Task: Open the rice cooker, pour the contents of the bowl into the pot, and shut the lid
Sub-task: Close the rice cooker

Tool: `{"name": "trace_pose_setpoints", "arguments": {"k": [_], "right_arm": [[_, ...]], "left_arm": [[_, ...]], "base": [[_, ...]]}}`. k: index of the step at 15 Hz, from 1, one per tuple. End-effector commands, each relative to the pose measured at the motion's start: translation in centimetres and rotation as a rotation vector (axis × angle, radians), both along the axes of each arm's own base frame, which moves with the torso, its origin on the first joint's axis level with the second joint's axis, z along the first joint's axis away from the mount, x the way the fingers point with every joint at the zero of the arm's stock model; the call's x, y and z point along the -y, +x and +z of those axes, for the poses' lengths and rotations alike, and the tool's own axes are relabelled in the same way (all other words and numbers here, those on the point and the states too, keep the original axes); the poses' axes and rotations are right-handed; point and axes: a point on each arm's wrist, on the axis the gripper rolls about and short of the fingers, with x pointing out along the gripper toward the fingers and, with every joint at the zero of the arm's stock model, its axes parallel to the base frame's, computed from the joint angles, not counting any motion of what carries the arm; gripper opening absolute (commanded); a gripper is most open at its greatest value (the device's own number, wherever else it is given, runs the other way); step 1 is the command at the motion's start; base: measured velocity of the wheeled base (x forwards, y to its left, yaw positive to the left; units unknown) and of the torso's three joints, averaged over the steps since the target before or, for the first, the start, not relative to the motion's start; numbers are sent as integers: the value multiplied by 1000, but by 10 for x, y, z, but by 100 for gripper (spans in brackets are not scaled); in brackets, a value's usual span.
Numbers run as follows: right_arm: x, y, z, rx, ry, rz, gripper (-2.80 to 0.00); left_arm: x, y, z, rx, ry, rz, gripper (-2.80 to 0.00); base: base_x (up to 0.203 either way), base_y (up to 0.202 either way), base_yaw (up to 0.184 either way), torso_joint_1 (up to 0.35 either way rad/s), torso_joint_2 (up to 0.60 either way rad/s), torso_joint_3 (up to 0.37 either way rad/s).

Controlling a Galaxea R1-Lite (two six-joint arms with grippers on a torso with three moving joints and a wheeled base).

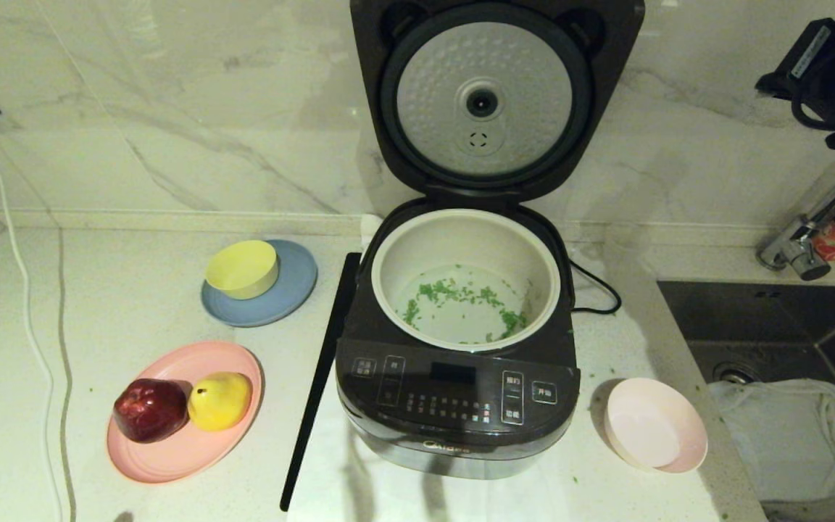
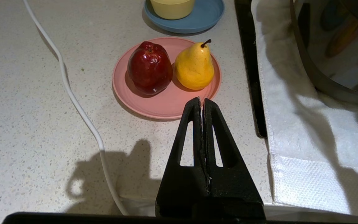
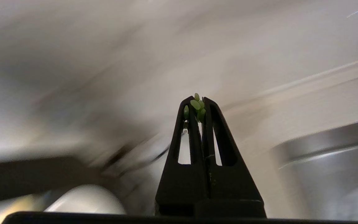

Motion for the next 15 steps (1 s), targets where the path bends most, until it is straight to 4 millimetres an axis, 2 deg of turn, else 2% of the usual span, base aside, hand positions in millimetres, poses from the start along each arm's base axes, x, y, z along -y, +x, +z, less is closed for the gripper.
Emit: {"name": "trace_pose_setpoints", "arguments": {"k": [1, 3, 6, 10, 15], "right_arm": [[-7, -11, 11, 25, 49, 206, -280], [-9, -12, 12, 25, 93, 282, -280], [-13, -10, 16, 55, 134, 507, -280], [-17, 6, 12, 92, 159, 627, -280], [-28, 28, 4, 139, 146, 671, -280]], "left_arm": [[0, 1, -3, -9, 0, 0, -280], [0, 1, -3, -9, 0, 0, -280], [0, 1, -3, -9, 0, 1, -280], [0, 1, -3, -9, 0, -1, -280], [0, 1, -3, -9, 0, 1, -280]], "base": [[0, 0, 0, 0, 0, 0], [0, 0, 0, 0, 0, 0], [0, 0, 0, 0, 0, 0], [0, 0, 0, 0, 0, 0], [0, 0, 0, 0, 0, 0]]}}
